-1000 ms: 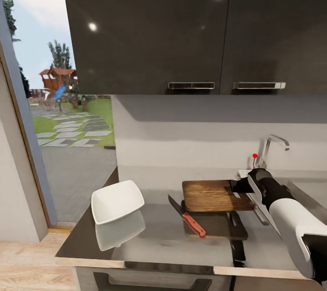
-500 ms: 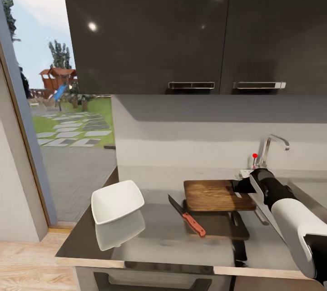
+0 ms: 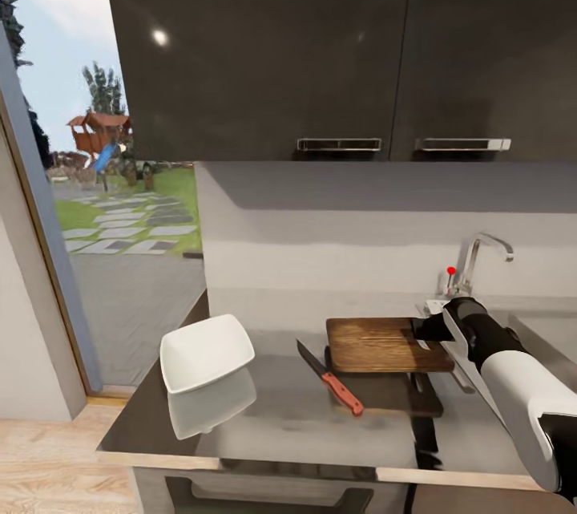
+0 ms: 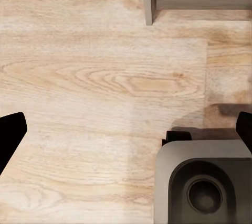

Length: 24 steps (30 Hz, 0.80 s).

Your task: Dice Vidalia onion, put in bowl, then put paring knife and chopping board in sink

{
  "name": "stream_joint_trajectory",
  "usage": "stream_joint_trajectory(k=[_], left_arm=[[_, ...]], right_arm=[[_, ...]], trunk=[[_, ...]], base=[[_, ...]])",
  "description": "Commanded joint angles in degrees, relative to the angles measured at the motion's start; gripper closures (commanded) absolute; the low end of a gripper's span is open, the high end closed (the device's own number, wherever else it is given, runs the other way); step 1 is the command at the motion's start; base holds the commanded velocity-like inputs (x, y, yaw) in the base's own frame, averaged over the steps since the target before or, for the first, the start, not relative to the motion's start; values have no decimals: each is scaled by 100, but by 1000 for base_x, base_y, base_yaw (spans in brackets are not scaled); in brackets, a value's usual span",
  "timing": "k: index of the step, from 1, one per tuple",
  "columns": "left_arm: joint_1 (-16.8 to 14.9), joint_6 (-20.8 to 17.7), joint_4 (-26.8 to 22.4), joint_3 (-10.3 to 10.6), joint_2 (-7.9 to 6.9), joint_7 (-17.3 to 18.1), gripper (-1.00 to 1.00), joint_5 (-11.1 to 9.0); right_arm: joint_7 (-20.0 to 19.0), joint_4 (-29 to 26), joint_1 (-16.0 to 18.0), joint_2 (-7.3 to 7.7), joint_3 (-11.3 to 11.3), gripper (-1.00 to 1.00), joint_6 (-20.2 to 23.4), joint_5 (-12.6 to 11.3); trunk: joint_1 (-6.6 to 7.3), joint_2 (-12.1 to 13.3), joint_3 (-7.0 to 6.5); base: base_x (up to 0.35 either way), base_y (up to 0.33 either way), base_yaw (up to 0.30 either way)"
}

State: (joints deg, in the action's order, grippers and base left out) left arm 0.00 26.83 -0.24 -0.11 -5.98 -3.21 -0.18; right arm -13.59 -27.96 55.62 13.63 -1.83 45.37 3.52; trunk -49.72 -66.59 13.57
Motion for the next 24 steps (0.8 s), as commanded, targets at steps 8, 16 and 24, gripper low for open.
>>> stream_joint_trajectory(k=[8, 16, 24], left_arm=[[0, 16, -2, 3, 0, -13, -100, 0], [0, 16, -2, 17, 0, -13, -100, 0], [0, 16, -2, 20, 0, -13, -100, 0]], right_arm=[[-39, -8, 2, -1, -21, 100, 25, 28], [-39, -8, 2, -1, -25, 100, 25, 26], [-39, -7, 6, -1, -23, 100, 25, 26]], trunk=[[0, -5, 79], [0, -5, 147], [0, -5, 154]], base=[[0, 0, 0], [42, 2, 0], [74, 35, 0]])
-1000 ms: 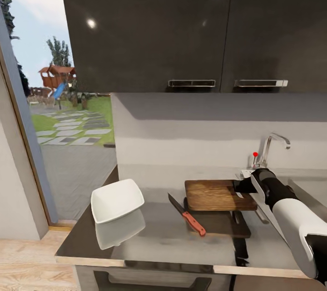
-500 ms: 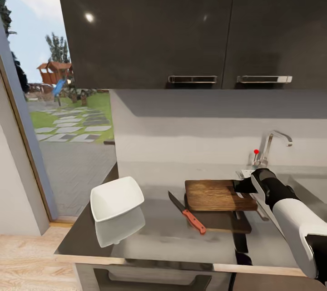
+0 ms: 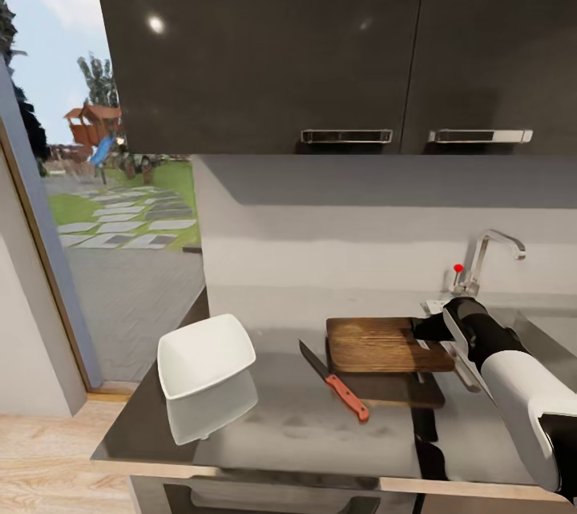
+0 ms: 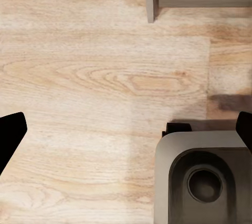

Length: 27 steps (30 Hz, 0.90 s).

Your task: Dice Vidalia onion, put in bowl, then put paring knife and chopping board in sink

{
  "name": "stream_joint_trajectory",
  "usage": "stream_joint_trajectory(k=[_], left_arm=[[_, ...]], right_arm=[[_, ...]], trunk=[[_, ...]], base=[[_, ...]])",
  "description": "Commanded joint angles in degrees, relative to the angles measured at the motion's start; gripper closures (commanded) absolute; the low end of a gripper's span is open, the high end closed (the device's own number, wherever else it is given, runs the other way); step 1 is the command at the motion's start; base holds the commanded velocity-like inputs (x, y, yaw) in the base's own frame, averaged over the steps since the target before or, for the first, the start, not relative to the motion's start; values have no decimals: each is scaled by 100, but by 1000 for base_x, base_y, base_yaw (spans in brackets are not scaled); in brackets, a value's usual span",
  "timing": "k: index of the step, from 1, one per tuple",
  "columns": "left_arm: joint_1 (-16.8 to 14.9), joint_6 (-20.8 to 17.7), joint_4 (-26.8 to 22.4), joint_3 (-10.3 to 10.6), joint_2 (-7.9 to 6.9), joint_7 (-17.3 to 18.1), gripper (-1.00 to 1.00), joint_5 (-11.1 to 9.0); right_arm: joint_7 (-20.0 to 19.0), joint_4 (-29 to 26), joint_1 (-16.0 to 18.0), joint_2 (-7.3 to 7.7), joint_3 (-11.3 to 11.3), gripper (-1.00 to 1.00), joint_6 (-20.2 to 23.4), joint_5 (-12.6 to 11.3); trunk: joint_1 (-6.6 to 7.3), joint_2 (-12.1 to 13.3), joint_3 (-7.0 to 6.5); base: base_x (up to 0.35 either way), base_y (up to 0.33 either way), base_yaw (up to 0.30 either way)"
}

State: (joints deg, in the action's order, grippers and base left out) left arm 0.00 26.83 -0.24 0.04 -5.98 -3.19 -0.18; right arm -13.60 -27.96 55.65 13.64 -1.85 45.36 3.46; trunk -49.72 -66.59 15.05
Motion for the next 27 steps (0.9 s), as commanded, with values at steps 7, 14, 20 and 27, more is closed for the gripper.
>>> stream_joint_trajectory(k=[7, 14, 20, 27], left_arm=[[0, 16, -2, 4, 0, -15, -100, 0], [0, 16, -2, 4, 0, -15, -100, 0], [0, 16, -2, 4, 0, -15, -100, 0], [0, 16, -2, 4, 0, -15, -100, 0]], right_arm=[[-38, -7, -1, -2, -25, 100, 25, 31], [-38, -1, -1, -2, -25, 100, 25, 31], [-38, 1, -2, -2, -110, 100, 25, 31], [-38, 0, -1, 0, -203, 100, 25, 31]], trunk=[[-1, -4, 7], [-1, -4, 28], [-1, -4, 66], [-1, -4, 113]], base=[[3, 2, 0], [0, 0, 0], [0, 0, 0], [0, 0, 0]])
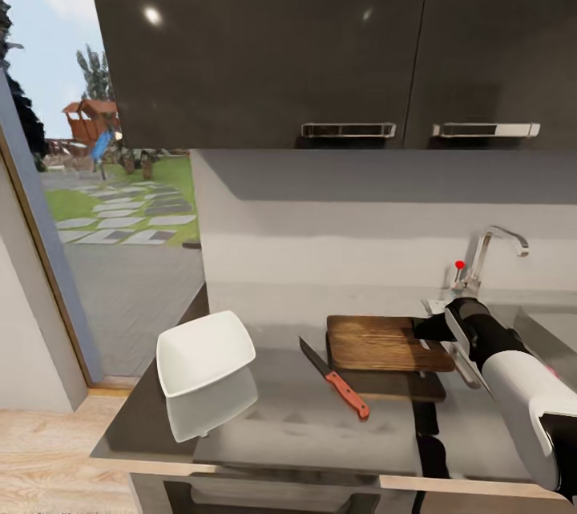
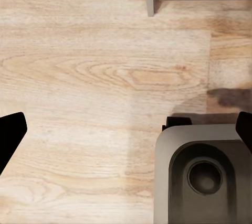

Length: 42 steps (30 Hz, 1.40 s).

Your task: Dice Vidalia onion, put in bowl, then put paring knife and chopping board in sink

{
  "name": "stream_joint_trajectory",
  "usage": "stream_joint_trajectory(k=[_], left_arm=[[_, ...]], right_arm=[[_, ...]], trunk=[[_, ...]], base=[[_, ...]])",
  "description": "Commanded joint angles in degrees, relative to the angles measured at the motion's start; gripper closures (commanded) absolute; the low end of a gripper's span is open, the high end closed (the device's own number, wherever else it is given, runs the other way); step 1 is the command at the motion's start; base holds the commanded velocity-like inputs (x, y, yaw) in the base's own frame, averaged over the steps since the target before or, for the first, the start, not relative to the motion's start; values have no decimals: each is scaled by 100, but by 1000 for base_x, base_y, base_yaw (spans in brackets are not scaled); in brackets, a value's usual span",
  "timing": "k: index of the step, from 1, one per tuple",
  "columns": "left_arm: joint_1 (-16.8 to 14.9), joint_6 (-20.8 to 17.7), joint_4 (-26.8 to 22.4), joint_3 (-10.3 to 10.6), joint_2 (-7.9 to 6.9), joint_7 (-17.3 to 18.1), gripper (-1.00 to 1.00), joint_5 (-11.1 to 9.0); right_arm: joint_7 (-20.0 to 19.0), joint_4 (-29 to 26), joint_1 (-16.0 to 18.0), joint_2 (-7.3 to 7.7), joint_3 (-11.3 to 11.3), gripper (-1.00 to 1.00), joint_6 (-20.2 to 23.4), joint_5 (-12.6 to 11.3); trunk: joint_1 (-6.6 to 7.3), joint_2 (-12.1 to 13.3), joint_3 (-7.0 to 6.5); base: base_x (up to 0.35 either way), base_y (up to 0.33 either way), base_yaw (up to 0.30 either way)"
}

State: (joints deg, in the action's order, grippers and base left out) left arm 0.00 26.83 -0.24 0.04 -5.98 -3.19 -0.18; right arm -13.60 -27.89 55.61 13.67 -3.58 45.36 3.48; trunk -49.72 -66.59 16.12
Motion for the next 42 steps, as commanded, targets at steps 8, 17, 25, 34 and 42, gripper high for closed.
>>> stream_joint_trajectory(k=[8, 17, 25, 34, 42], left_arm=[[0, 15, -2, 4, 0, -15, -100, 0], [0, 15, -2, 4, 0, -15, -100, 0], [0, 15, -2, 4, 0, -15, -100, 0], [0, 15, -2, 4, 0, -15, -100, 0], [0, 15, -2, 4, 0, -15, -100, 0]], right_arm=[[-38, -8, 3, -5, -32, 100, 26, 30], [-38, -7, 3, -5, -36, 100, 26, 30], [-38, -6, 3, -3, -37, 100, 26, 30], [-38, -6, 3, -4, -35, 100, 26, 30], [-28, -6, 3, -5, -31, 100, 26, 36]], trunk=[[0, -4, 60], [0, -4, 121], [0, -4, 175], [0, -4, 236], [0, -4, 272]], base=[[0, 0, 0], [0, 0, 0], [0, 0, 0], [0, 0, 0], [0, 0, 0]])
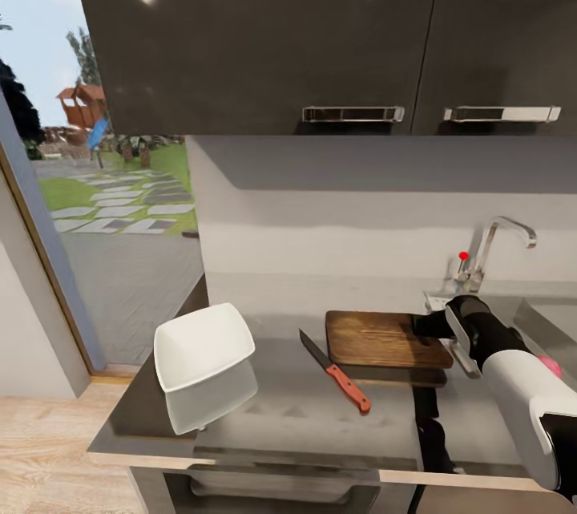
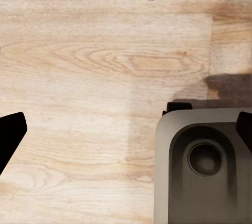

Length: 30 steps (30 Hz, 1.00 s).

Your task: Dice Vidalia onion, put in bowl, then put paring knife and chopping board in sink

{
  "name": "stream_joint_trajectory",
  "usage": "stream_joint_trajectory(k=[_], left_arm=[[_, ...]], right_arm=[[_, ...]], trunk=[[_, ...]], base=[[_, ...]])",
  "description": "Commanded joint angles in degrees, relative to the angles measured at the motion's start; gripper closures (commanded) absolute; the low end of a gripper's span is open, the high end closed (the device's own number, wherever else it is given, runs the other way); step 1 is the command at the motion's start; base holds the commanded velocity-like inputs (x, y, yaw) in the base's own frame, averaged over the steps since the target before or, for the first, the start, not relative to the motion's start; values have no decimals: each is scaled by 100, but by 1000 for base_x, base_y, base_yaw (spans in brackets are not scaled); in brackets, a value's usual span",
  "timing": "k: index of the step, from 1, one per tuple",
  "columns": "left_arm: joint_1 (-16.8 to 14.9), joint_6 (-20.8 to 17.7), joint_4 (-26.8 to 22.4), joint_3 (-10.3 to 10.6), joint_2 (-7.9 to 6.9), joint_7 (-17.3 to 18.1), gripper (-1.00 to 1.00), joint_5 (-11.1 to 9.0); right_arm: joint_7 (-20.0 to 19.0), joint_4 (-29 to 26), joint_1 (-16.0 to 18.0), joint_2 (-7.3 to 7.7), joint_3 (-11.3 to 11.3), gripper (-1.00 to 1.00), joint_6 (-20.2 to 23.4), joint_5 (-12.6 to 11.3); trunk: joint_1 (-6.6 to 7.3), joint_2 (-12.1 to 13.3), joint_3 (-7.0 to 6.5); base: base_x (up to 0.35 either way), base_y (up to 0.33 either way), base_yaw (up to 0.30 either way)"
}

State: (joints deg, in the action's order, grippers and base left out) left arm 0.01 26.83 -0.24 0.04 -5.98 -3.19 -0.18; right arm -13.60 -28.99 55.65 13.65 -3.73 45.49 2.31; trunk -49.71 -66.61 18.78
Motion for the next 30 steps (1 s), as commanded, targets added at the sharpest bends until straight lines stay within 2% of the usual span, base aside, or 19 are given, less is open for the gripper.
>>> stream_joint_trajectory(k=[1, 30], left_arm=[[-1, 15, -2, 4, 0, -15, -100, 0], [-1, 15, -2, 4, 0, -15, -100, 0]], right_arm=[[-25, 104, -2, -2, -15, 100, 13, 153], [16, 111, -2, -9, -5, 100, 13, 164]], trunk=[[-1, -2, 8], [-1, -2, 9]], base=[[0, 0, 0], [0, -2, 0]])
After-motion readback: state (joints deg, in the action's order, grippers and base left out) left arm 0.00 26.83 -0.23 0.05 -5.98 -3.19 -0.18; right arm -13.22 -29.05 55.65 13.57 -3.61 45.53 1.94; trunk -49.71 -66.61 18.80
